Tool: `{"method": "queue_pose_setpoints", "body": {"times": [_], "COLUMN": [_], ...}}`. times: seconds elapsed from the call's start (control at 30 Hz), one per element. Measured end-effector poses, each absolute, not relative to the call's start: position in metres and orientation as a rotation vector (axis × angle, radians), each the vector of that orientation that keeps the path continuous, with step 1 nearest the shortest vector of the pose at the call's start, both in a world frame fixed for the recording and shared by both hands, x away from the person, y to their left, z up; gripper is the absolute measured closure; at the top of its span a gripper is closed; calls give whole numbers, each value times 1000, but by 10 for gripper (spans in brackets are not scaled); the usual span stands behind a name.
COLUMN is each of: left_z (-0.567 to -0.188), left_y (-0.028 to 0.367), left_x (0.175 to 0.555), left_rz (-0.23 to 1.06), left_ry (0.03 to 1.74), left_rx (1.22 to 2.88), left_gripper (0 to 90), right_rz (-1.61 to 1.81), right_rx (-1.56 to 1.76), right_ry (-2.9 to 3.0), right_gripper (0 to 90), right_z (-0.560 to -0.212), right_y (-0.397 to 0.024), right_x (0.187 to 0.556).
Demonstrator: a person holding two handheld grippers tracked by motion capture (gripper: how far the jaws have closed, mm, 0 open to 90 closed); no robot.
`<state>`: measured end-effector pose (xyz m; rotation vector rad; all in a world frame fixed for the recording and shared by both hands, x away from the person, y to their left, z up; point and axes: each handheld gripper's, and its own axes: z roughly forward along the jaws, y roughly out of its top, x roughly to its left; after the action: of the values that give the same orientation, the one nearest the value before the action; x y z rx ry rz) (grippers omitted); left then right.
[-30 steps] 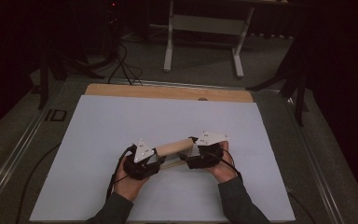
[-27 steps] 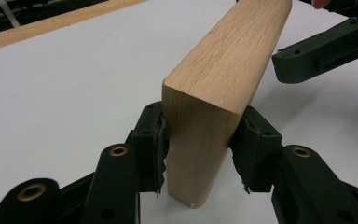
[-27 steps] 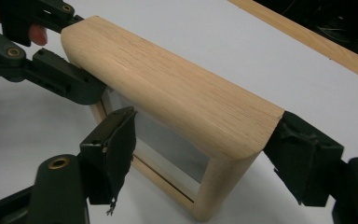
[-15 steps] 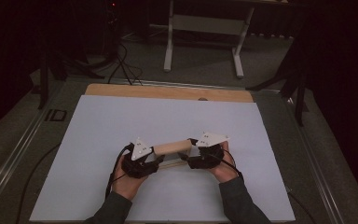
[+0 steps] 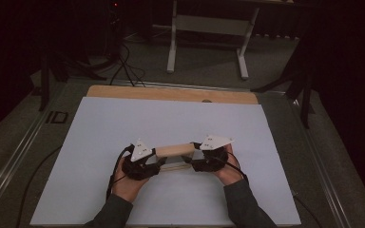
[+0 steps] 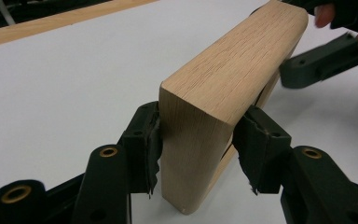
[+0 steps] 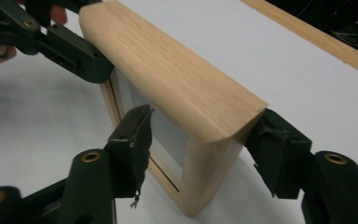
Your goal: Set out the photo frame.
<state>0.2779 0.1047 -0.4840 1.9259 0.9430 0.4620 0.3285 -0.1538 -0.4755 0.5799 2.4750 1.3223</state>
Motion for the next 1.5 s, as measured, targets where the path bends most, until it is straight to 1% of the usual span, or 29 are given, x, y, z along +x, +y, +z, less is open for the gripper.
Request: {"method": "queue_pose_setpoints", "body": {"times": [0.07, 0.13, 0.27, 0.43, 0.93, 1.5], "left_z": [-484, -483, -483, -483, -483, -482], "left_y": [106, 107, 109, 110, 110, 112], "left_x": [278, 279, 279, 279, 281, 302], "left_rz": [462, 463, 458, 458, 479, 507], "left_ry": [945, 948, 949, 949, 928, 932], "left_rx": [1925, 1923, 1922, 1920, 1929, 1929], "left_gripper": [520, 519, 522, 529, 542, 534], "right_rz": [1310, 1312, 1322, 1337, 1303, 1250], "right_rx": [578, 583, 586, 565, 562, 603], "right_ry": [2475, 2474, 2466, 2480, 2469, 2436], "right_gripper": [382, 391, 484, 523, 520, 506], "right_z": [-477, -477, -476, -475, -474, -474], "right_y": [-152, -152, -155, -159, -157, -147], "right_x": [329, 330, 330, 330, 329, 343]}}
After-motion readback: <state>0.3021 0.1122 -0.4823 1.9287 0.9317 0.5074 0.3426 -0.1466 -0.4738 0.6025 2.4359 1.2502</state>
